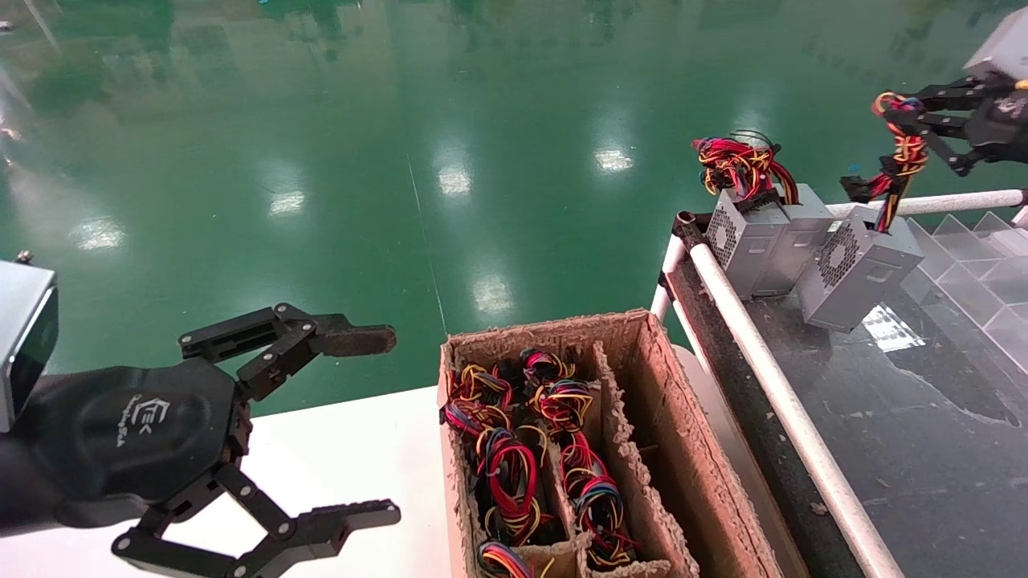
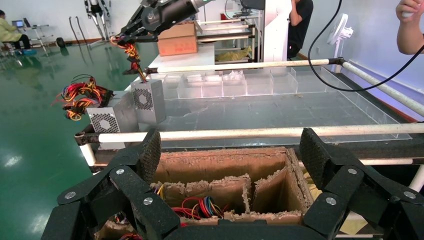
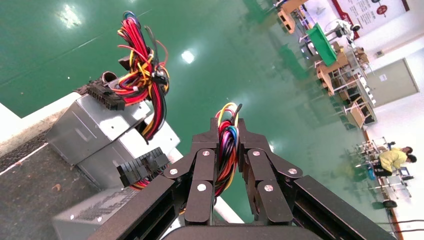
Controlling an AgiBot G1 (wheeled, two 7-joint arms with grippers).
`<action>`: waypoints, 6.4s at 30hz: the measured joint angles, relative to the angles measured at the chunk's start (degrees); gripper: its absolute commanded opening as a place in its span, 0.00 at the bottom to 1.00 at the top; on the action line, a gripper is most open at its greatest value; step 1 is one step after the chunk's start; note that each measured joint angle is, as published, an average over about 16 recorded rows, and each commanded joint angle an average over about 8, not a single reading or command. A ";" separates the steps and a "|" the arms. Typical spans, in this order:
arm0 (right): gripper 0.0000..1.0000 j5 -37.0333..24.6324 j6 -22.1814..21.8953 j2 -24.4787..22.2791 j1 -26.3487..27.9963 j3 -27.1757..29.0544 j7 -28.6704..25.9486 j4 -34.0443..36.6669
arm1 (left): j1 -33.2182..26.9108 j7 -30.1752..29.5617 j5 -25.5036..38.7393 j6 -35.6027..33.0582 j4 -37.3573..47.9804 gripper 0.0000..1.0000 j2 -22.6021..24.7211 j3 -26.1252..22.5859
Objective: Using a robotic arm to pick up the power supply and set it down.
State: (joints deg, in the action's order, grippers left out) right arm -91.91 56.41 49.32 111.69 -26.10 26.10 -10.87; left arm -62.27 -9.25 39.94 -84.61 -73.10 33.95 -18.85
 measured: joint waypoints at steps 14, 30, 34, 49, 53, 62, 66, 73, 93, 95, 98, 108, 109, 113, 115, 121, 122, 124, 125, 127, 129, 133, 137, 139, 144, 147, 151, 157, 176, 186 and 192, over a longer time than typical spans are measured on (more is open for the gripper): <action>0.00 -2.10 -6.49 4.26 3.83 -1.18 3.46 7.10 | -0.01 0.01 -0.01 0.01 0.00 1.00 -0.01 -0.02; 0.00 -3.20 -13.99 7.26 4.47 -1.86 4.98 9.82 | -0.01 0.02 -0.03 0.02 0.00 1.00 -0.02 -0.04; 0.00 -3.36 -17.56 9.21 3.91 -1.95 5.10 10.05 | -0.01 0.03 -0.03 0.02 0.00 1.00 -0.02 -0.05; 0.00 -4.42 -26.45 13.36 2.39 -2.66 5.94 10.65 | -0.02 0.04 -0.05 0.03 0.00 1.00 -0.03 -0.07; 0.00 -4.91 -26.57 12.93 2.40 -3.00 6.37 10.78 | -0.02 0.04 -0.05 0.03 0.00 1.00 -0.03 -0.08; 0.00 -5.84 -24.99 11.58 2.51 -3.65 7.21 10.97 | -0.02 0.05 -0.06 0.04 0.00 1.00 -0.04 -0.09; 0.00 -6.13 -23.98 11.43 2.54 -3.85 7.51 10.92 | -0.02 0.05 -0.07 0.04 0.00 1.00 -0.04 -0.10; 0.00 -6.47 -22.64 12.31 2.46 -4.09 7.96 10.66 | -0.03 0.05 -0.07 0.04 0.00 1.00 -0.04 -0.11; 0.20 -6.63 -24.64 17.13 1.55 -4.21 8.22 10.73 | -0.03 0.07 -0.09 0.06 0.00 1.00 -0.05 -0.14; 0.45 -6.66 -24.82 17.29 1.46 -4.23 8.19 10.81 | -0.03 0.07 -0.09 0.06 0.00 1.00 -0.05 -0.14; 0.82 -6.72 -25.03 17.40 1.37 -4.27 8.15 10.91 | -0.03 0.07 -0.10 0.06 0.00 1.00 -0.06 -0.14; 1.00 -6.82 -25.00 17.27 1.51 -4.34 7.94 11.01 | -0.04 0.08 -0.11 0.06 0.00 1.00 -0.06 -0.16; 1.00 -6.81 -24.95 17.25 1.56 -4.34 7.90 11.01 | -0.04 0.08 -0.11 0.07 0.00 1.00 -0.06 -0.16; 1.00 -6.66 -24.56 17.09 1.83 -4.23 7.55 11.10 | -0.04 0.08 -0.11 0.07 0.00 1.00 -0.06 -0.16; 1.00 -6.46 -24.21 16.97 2.01 -4.10 7.20 11.21 | -0.04 0.08 -0.11 0.07 0.00 1.00 -0.07 -0.17; 1.00 -5.21 -22.33 16.31 2.78 -3.22 5.14 11.77 | -0.04 0.09 -0.12 0.07 0.00 1.00 -0.07 -0.18; 1.00 -4.87 -21.87 16.15 2.93 -2.98 4.62 11.89 | -0.04 0.09 -0.12 0.07 0.00 1.00 -0.07 -0.18; 1.00 -4.09 -20.84 15.80 3.22 -2.44 3.46 12.15 | -0.04 0.09 -0.12 0.07 0.00 1.00 -0.07 -0.18; 1.00 -3.65 -20.26 15.60 3.37 -2.13 2.80 12.29 | -0.04 0.09 -0.12 0.07 0.00 1.00 -0.07 -0.18; 1.00 -2.70 -19.04 15.17 3.67 -1.46 1.37 12.55 | -0.04 0.09 -0.13 0.08 0.00 1.00 -0.07 -0.18; 1.00 -1.65 -17.73 14.70 4.00 -0.72 -0.22 12.79 | -0.05 0.09 -0.13 0.08 0.00 1.00 -0.07 -0.19; 1.00 0.80 -14.75 13.61 4.72 1.00 -3.65 13.05 | -0.05 0.10 -0.13 0.08 0.00 1.00 -0.08 -0.19; 1.00 3.55 -11.02 12.29 5.39 2.95 -6.91 12.99 | -0.05 0.10 -0.14 0.08 0.00 1.00 -0.08 -0.20; 1.00 4.88 -9.19 11.63 5.61 3.86 -8.37 12.82 | -0.05 0.10 -0.14 0.09 0.00 1.00 -0.08 -0.20; 1.00 8.29 -4.80 9.85 5.02 5.72 -11.47 10.94 | -0.04 0.11 -0.14 0.09 0.02 1.00 -0.08 -0.20; 1.00 10.35 -2.34 8.72 3.80 6.53 -12.90 8.86 | -0.05 0.11 -0.15 0.09 0.02 1.00 -0.08 -0.21; 1.00 12.94 0.27 7.23 1.11 7.10 -14.55 5.15 | -0.05 0.12 -0.15 0.09 0.04 1.00 -0.09 -0.21; 1.00 17.01 3.49 4.87 -4.40 7.47 -17.01 -2.17 | -0.05 0.12 -0.16 0.09 0.05 1.00 -0.09 -0.22; 1.00 30.00 13.63 -2.66 -22.38 8.50 -24.81 -25.97 | -0.06 0.14 -0.18 0.09 0.05 1.00 -0.09 -0.25; 1.00 36.86 18.98 -6.65 -31.87 9.04 -28.93 -38.54 | -0.07 0.14 -0.18 0.10 0.05 1.00 -0.10 -0.26; 1.00 40.95 22.18 -9.02 -37.53 9.36 -31.39 -46.03 | -0.07 0.15 -0.19 0.10 0.05 1.00 -0.10 -0.27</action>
State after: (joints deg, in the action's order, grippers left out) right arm -50.96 78.59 40.30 74.16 -16.74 -5.29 -56.91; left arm -62.34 -9.10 39.75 -84.51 -73.05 33.84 -19.12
